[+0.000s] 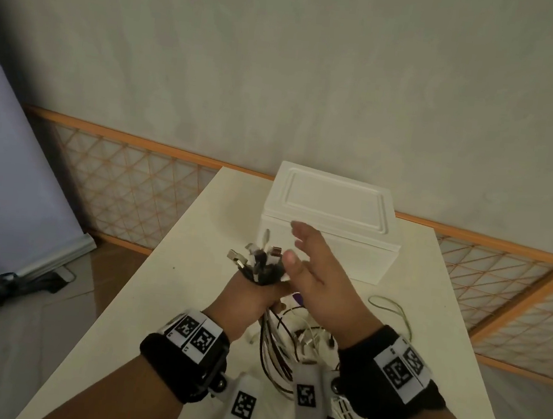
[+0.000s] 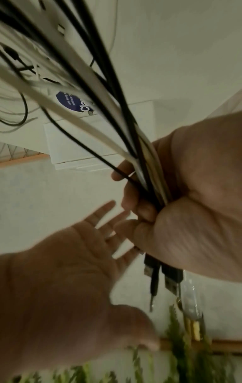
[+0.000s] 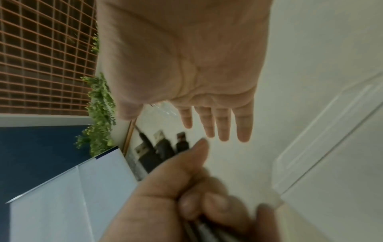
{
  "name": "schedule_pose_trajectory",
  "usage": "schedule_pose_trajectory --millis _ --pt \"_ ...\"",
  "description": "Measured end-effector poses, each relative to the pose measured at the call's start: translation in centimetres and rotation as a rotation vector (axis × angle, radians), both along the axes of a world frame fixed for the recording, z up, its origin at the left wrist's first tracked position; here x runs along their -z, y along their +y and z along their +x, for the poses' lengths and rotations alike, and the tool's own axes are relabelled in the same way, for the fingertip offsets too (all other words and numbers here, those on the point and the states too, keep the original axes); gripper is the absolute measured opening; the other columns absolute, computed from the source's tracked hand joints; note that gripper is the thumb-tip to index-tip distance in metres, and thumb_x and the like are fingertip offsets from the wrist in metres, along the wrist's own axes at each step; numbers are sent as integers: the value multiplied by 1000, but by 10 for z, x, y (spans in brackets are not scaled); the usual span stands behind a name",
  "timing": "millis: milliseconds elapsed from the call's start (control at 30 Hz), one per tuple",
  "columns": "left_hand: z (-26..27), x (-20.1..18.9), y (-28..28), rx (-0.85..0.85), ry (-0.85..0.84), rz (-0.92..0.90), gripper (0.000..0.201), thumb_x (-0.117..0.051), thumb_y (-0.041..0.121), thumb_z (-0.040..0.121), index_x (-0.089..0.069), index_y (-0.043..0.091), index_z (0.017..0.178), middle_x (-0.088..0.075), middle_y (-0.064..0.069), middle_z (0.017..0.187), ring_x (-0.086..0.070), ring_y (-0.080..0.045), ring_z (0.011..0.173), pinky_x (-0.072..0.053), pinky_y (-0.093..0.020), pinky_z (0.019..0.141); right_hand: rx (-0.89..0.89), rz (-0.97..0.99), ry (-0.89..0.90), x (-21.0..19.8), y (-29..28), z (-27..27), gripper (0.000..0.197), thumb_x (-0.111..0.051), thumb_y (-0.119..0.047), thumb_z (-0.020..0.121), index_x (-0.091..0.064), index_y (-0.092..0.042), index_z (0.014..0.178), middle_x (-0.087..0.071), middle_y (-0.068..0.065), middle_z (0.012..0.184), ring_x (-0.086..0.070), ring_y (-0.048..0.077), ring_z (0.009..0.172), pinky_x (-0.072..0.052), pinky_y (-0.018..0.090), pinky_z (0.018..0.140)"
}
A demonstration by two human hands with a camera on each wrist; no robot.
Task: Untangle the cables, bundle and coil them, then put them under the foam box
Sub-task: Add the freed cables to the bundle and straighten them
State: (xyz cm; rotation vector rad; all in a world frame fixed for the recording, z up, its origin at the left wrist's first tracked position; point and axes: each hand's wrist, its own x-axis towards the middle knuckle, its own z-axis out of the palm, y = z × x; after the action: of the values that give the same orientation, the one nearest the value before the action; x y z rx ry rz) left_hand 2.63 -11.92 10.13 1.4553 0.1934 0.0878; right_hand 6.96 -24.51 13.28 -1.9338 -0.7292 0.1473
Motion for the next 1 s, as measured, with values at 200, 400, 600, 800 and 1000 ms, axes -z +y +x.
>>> schedule_pose_trajectory --millis 200,400,600,800,1000 --pt "-4 -1 1 122 67 219 24 -59 -9 79 -62 10 65 -62 -2 54 -61 -14 54 -48 -25 55 -19 -84 -224 1 20 -2 38 -39 -35 100 -60 -15 125 -58 -5 129 -46 1 121 -27 0 96" --pt "-8 -6 4 196 43 234 16 -61 -1 79 -61 12 69 -62 -1 53 -59 -13 51 -47 -26 54 -30 -11 -302 5 27 4 45 -45 -49 88 -67 -19 114 -54 -13 101 -51 -1 99 -39 15 90" --pt "-13 -14 4 347 22 334 26 -61 -2 84 -58 20 72 -61 10 48 -60 -6 52 -52 -28 58 -239 -102 -130 -4 20 6 40 -55 -38 86 -66 -16 119 -61 -4 125 -52 -2 116 -38 13 99" --pt "-13 -13 10 334 34 305 24 -63 -7 79 -59 12 65 -60 5 49 -61 -8 53 -51 -22 58 -184 66 -249 3 25 3 30 -61 -33 81 -75 -12 96 -63 -4 93 -59 1 89 -45 12 80" --pt "-15 -15 10 348 -6 240 31 -68 -6 78 -64 21 62 -57 5 48 -56 -15 54 -52 -30 63 -129 157 -9 -3 22 0 35 -63 -42 80 -68 -23 109 -61 -5 102 -59 6 97 -44 16 86"
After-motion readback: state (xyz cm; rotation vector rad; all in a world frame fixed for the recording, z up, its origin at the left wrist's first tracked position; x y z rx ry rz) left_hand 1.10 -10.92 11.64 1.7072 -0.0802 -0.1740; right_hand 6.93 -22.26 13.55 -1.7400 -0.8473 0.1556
